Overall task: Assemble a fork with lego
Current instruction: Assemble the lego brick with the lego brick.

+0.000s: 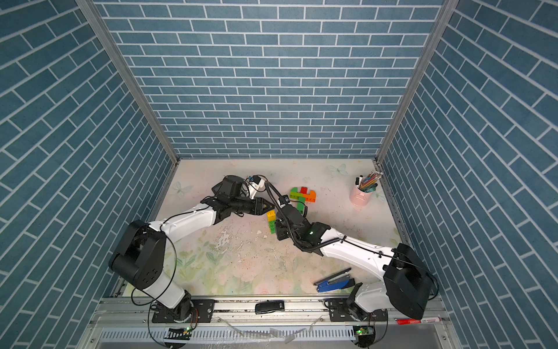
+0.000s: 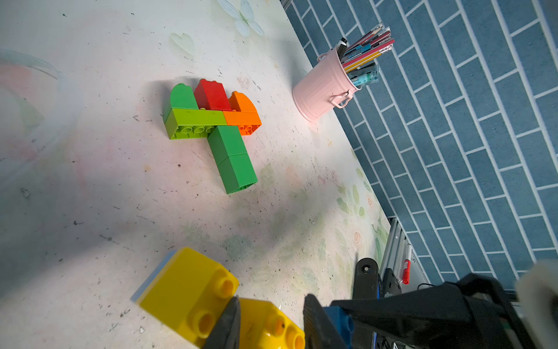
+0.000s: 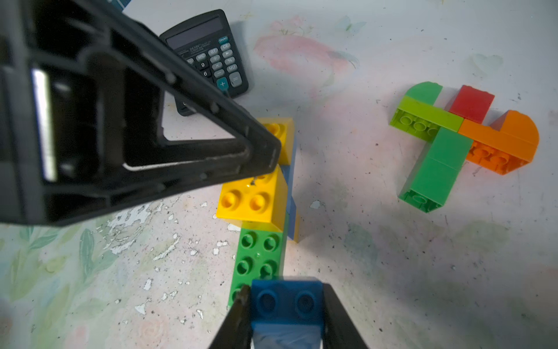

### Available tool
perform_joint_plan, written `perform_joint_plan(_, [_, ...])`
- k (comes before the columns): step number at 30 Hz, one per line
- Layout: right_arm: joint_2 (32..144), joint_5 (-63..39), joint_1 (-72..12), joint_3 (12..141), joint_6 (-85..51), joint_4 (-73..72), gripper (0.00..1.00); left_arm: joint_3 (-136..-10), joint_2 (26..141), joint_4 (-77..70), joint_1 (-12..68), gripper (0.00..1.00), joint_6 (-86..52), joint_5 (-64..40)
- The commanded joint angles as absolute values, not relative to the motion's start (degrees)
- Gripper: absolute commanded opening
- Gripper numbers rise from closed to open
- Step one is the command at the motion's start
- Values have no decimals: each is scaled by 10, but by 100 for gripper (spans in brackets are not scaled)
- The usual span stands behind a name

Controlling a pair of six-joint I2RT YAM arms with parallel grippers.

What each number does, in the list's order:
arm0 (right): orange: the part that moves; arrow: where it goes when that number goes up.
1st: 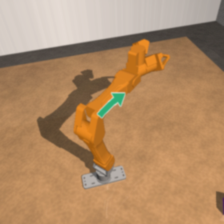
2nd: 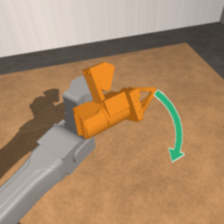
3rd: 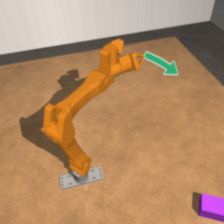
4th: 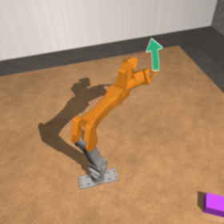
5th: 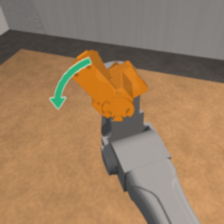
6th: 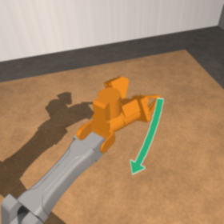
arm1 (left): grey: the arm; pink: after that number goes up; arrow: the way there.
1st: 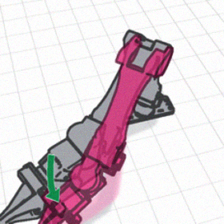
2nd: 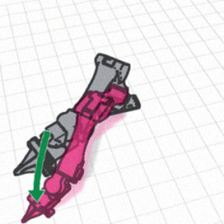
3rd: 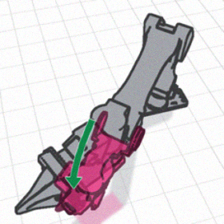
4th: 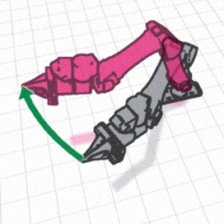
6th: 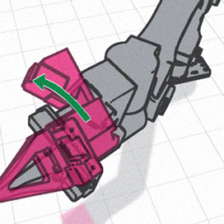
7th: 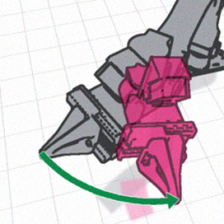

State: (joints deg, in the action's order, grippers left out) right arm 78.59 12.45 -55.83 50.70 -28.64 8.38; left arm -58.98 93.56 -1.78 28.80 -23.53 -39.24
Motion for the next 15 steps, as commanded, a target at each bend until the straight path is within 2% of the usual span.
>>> perform_joint_plan(1, [798,137,-567,520,-280,75,0,-574,924,-8,290,36,-229,-383])
perform_joint_plan(15, [829,142,-583,538,-270,94,0,-567,919,-3,290,35,-229,-376])
